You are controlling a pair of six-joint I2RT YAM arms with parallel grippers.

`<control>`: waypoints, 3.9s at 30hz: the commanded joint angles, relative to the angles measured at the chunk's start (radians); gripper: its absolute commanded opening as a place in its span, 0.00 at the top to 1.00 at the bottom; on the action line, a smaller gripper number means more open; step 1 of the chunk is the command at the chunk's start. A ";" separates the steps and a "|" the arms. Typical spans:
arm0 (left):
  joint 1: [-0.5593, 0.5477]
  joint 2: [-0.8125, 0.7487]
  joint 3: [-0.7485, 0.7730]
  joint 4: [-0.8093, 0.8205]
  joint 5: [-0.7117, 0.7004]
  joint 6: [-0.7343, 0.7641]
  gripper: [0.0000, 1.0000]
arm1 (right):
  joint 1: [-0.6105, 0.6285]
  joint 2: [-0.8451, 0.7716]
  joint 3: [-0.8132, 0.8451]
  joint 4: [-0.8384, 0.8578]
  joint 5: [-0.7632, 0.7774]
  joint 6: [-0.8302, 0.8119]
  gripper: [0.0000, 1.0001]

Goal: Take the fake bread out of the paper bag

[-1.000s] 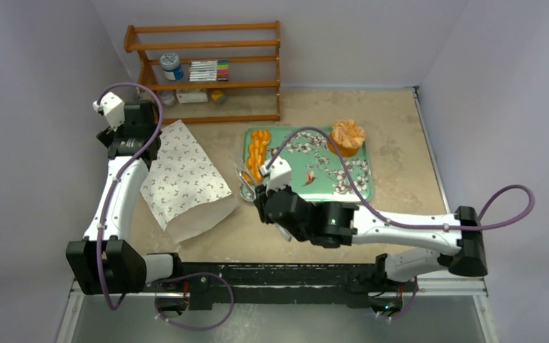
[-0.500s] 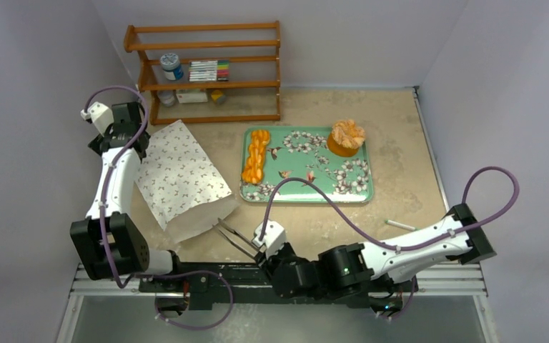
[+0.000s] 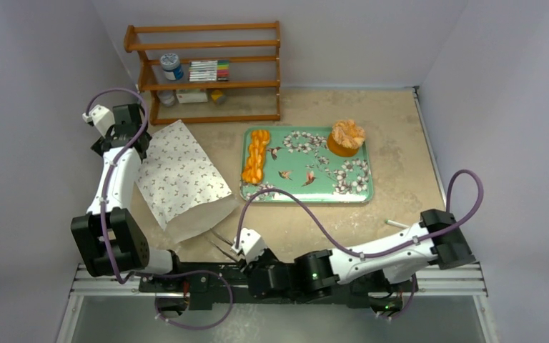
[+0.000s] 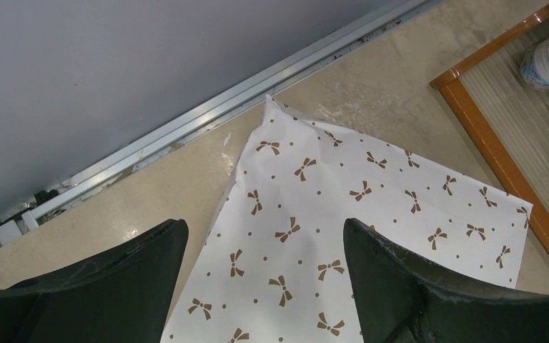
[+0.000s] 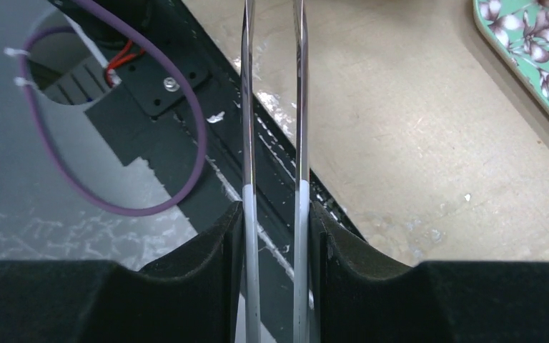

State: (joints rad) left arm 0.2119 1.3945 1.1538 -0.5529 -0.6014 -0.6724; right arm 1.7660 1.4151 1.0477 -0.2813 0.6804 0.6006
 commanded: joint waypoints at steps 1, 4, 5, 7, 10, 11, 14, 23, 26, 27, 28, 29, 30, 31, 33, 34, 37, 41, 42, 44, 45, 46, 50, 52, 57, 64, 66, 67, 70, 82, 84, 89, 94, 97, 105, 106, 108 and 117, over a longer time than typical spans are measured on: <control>0.009 0.015 0.009 0.046 0.013 -0.024 0.20 | -0.064 0.038 0.028 0.117 -0.034 -0.054 0.63; 0.008 0.018 0.007 0.051 0.018 -0.028 0.20 | -0.119 0.053 0.030 0.165 -0.053 -0.100 0.63; 0.008 0.018 0.004 0.053 0.020 -0.030 0.20 | -0.137 0.056 0.030 0.184 -0.059 -0.118 0.63; 0.008 0.019 -0.001 0.058 0.022 -0.033 0.20 | -0.175 0.071 0.038 0.217 -0.076 -0.153 0.63; 0.009 0.022 -0.008 0.064 0.023 -0.036 0.20 | -0.235 0.116 0.059 0.260 -0.105 -0.204 0.63; 0.009 0.024 -0.009 0.065 0.026 -0.037 0.20 | -0.257 0.137 0.068 0.272 -0.119 -0.219 0.63; 0.008 0.025 -0.008 0.068 0.031 -0.039 0.20 | -0.308 0.201 0.093 0.321 -0.160 -0.261 0.62; 0.009 0.033 -0.006 0.070 0.049 -0.042 0.20 | -0.414 0.360 0.225 0.367 -0.154 -0.310 0.60; 0.009 0.035 -0.011 0.073 0.052 -0.042 0.20 | -0.432 0.396 0.272 0.380 -0.153 -0.323 0.59; 0.009 0.036 -0.011 0.073 0.054 -0.042 0.21 | -0.435 0.408 0.287 0.385 -0.149 -0.329 0.59; 0.009 0.038 -0.012 0.074 0.055 -0.043 0.21 | -0.438 0.419 0.300 0.386 -0.144 -0.333 0.59; 0.009 0.038 -0.012 0.074 0.057 -0.044 0.21 | -0.442 0.431 0.312 0.389 -0.141 -0.337 0.59; 0.009 0.038 -0.012 0.074 0.059 -0.044 0.21 | -0.448 0.446 0.325 0.391 -0.140 -0.339 0.58; 0.009 0.039 -0.013 0.074 0.060 -0.045 0.21 | -0.453 0.457 0.336 0.393 -0.138 -0.340 0.58; 0.009 0.039 -0.017 0.076 0.061 -0.046 0.21 | -0.462 0.477 0.355 0.402 -0.137 -0.344 0.58; 0.009 0.039 -0.018 0.076 0.061 -0.046 0.21 | -0.467 0.486 0.365 0.404 -0.137 -0.346 0.58; 0.009 0.040 -0.021 0.081 0.061 -0.044 0.21 | -0.473 0.509 0.390 0.408 -0.134 -0.357 0.56; 0.008 0.045 -0.023 0.083 0.066 -0.046 0.21 | -0.483 0.525 0.403 0.430 -0.133 -0.377 0.54; 0.008 0.046 -0.023 0.083 0.066 -0.045 0.21 | -0.485 0.530 0.410 0.430 -0.132 -0.379 0.54; 0.009 0.049 -0.023 0.084 0.066 -0.044 0.21 | -0.492 0.538 0.420 0.435 -0.131 -0.388 0.54; 0.008 0.049 -0.025 0.084 0.066 -0.044 0.21 | -0.493 0.540 0.424 0.441 -0.131 -0.393 0.53; 0.008 0.049 -0.025 0.085 0.066 -0.044 0.21 | -0.496 0.544 0.428 0.447 -0.131 -0.399 0.52; 0.008 0.056 -0.025 0.087 0.066 -0.042 0.21 | -0.503 0.577 0.463 0.450 -0.120 -0.413 0.52; 0.009 0.057 -0.027 0.087 0.065 -0.041 0.21 | -0.506 0.592 0.481 0.441 -0.101 -0.414 0.52; 0.009 0.060 -0.031 0.090 0.060 -0.038 0.21 | -0.511 0.627 0.514 0.416 -0.059 -0.417 0.52; 0.008 0.067 -0.040 0.097 0.055 -0.037 0.21 | -0.515 0.647 0.523 0.426 -0.043 -0.436 0.52; 0.008 0.069 -0.041 0.096 0.056 -0.038 0.21 | -0.516 0.653 0.520 0.440 -0.041 -0.451 0.52; 0.009 0.069 -0.043 0.097 0.055 -0.038 0.21 | -0.516 0.655 0.524 0.442 -0.042 -0.460 0.52; 0.008 0.070 -0.045 0.099 0.051 -0.037 0.21 | -0.524 0.661 0.529 0.465 -0.058 -0.484 0.51; 0.008 0.078 -0.056 0.109 0.053 -0.036 0.22 | -0.545 0.699 0.576 0.549 -0.189 -0.613 0.51; 0.009 0.080 -0.058 0.112 0.054 -0.036 0.22 | -0.548 0.705 0.587 0.553 -0.210 -0.637 0.51; 0.008 0.087 -0.061 0.117 0.058 -0.037 0.22 | -0.572 0.729 0.615 0.542 -0.268 -0.666 0.51; 0.009 0.097 -0.070 0.126 0.058 -0.036 0.22 | -0.592 0.752 0.640 0.540 -0.299 -0.674 0.53; 0.009 0.103 -0.070 0.127 0.060 -0.038 0.22 | -0.595 0.770 0.664 0.533 -0.302 -0.676 0.63; 0.009 0.110 -0.053 0.123 0.058 -0.044 0.22 | -0.603 0.780 0.694 0.476 -0.302 -0.652 1.00; 0.009 0.114 -0.050 0.124 0.059 -0.046 0.22 | -0.603 0.769 0.679 0.478 -0.301 -0.646 1.00; 0.008 0.121 -0.046 0.125 0.060 -0.051 0.22 | -0.603 0.745 0.646 0.481 -0.296 -0.630 1.00; 0.008 0.152 -0.028 0.125 0.053 -0.073 0.22 | -0.603 0.588 0.463 0.520 -0.258 -0.539 1.00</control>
State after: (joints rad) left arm 0.2138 1.5375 1.0908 -0.4564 -0.5365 -0.7219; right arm 1.1683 2.1410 1.5623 0.1661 0.3794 0.0093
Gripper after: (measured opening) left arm 0.782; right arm 0.404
